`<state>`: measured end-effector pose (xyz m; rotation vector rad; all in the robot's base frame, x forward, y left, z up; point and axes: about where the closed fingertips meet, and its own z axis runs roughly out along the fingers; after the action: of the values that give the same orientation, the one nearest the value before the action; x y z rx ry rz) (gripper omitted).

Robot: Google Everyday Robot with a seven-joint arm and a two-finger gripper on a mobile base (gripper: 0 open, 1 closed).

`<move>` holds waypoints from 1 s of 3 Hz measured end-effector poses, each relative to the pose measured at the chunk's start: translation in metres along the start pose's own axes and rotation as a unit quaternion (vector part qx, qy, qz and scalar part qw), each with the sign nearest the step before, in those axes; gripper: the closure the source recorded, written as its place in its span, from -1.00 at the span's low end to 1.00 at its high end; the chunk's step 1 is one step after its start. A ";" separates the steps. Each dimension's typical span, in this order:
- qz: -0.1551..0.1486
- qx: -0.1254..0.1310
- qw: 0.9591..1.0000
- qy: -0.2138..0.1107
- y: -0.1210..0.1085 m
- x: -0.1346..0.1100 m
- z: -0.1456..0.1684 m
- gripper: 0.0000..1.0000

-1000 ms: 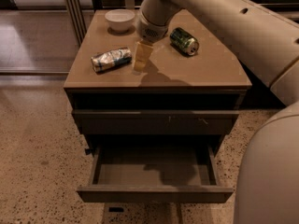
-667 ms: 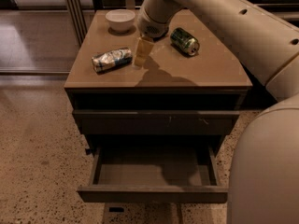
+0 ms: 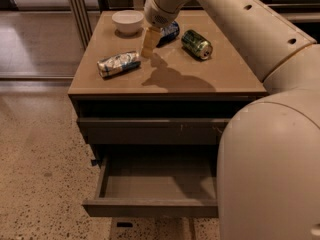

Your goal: Place redbull can into middle drawer

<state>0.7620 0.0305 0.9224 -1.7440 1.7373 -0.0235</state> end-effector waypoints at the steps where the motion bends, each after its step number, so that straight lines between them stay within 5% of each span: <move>1: 0.013 -0.010 0.999 -0.032 -0.008 -0.006 0.022 -1.00; 3: 0.026 -0.060 0.993 -0.100 -0.007 -0.035 0.082 -1.00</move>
Offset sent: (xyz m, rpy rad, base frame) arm 0.0556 0.0567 -0.0382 0.2467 0.1025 0.0901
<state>0.8019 0.0964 0.8769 -1.7200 1.6644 0.2754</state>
